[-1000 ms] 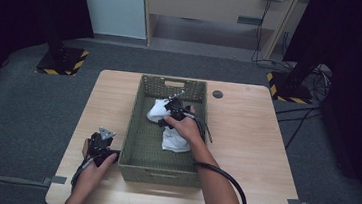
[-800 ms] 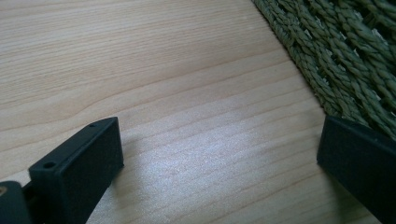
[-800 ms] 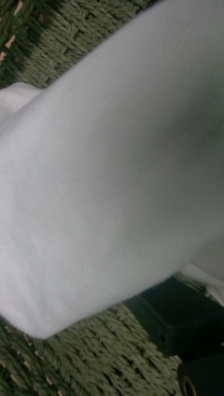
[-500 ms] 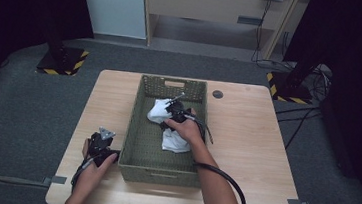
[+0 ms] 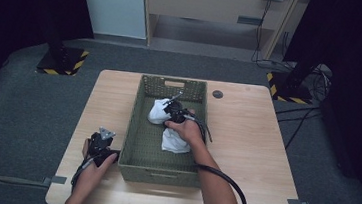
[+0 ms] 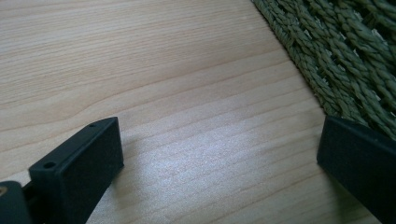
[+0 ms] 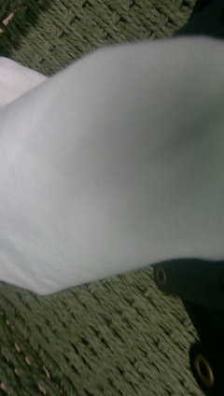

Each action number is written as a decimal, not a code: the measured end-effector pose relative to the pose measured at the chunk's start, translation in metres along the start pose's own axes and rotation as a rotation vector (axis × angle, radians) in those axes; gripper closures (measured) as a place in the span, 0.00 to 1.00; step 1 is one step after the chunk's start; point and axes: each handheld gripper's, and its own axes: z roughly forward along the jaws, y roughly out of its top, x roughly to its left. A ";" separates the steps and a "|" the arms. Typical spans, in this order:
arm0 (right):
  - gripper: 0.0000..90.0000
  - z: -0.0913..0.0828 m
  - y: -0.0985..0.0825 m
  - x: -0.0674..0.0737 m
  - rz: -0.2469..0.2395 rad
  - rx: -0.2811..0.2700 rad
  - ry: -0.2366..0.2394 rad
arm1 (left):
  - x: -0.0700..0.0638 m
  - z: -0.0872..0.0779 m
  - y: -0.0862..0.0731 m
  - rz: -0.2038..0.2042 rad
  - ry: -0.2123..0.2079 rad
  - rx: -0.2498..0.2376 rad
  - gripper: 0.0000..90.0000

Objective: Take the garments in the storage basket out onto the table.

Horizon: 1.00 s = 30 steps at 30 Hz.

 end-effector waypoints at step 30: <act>0.64 -0.078 0.029 0.000 0.010 -0.151 -0.027 | 0.000 0.000 0.000 -0.002 0.002 -0.001 0.00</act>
